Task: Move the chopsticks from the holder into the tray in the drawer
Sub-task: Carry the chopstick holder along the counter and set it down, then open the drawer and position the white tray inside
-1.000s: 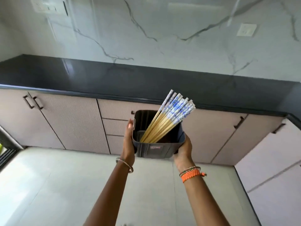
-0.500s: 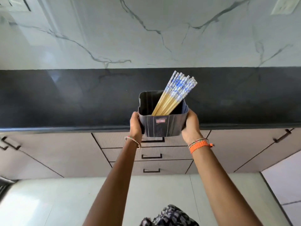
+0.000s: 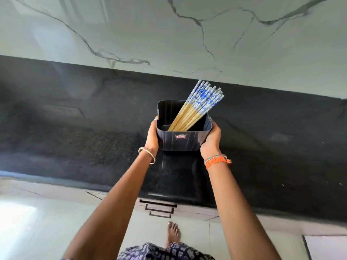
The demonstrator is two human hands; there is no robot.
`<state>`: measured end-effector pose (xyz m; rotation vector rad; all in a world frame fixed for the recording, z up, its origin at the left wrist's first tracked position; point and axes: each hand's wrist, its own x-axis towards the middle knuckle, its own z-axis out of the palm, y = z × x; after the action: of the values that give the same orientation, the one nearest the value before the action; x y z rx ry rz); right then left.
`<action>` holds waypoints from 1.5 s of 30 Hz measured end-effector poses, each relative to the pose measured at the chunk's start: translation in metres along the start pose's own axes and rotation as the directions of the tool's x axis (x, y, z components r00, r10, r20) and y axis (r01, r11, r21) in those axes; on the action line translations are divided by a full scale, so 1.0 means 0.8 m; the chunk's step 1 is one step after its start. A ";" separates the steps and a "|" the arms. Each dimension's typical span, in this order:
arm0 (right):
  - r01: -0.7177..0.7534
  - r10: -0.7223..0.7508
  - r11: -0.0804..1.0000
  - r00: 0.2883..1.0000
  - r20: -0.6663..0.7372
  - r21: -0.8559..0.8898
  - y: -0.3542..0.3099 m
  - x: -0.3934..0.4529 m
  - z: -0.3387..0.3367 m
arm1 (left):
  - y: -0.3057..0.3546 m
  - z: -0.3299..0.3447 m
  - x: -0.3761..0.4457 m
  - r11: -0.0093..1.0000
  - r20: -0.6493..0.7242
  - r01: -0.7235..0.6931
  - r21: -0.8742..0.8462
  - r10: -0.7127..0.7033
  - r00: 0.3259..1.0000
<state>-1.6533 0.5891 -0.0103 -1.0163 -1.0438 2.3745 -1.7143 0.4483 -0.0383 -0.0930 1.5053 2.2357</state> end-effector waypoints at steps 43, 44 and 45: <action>0.584 0.206 -0.465 0.802 0.560 -0.666 0.248 -0.103 -0.144 | -0.182 -0.146 -0.143 -0.335 0.167 -0.267 0.903 -0.298 0.940; 0.563 0.155 -0.465 0.812 0.563 -0.683 0.255 -0.104 -0.146 | -0.185 -0.145 -0.142 -0.317 0.168 -0.248 0.915 -0.260 0.951; 0.542 0.123 -0.461 0.823 0.554 -0.703 0.260 -0.106 -0.147 | -0.186 -0.144 -0.143 -0.297 0.154 -0.223 0.928 -0.241 0.958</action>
<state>-1.5161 0.4610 -0.1811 -0.2309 -3.3098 0.4384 -1.5745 0.3545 -0.1803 0.7414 2.5533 0.0817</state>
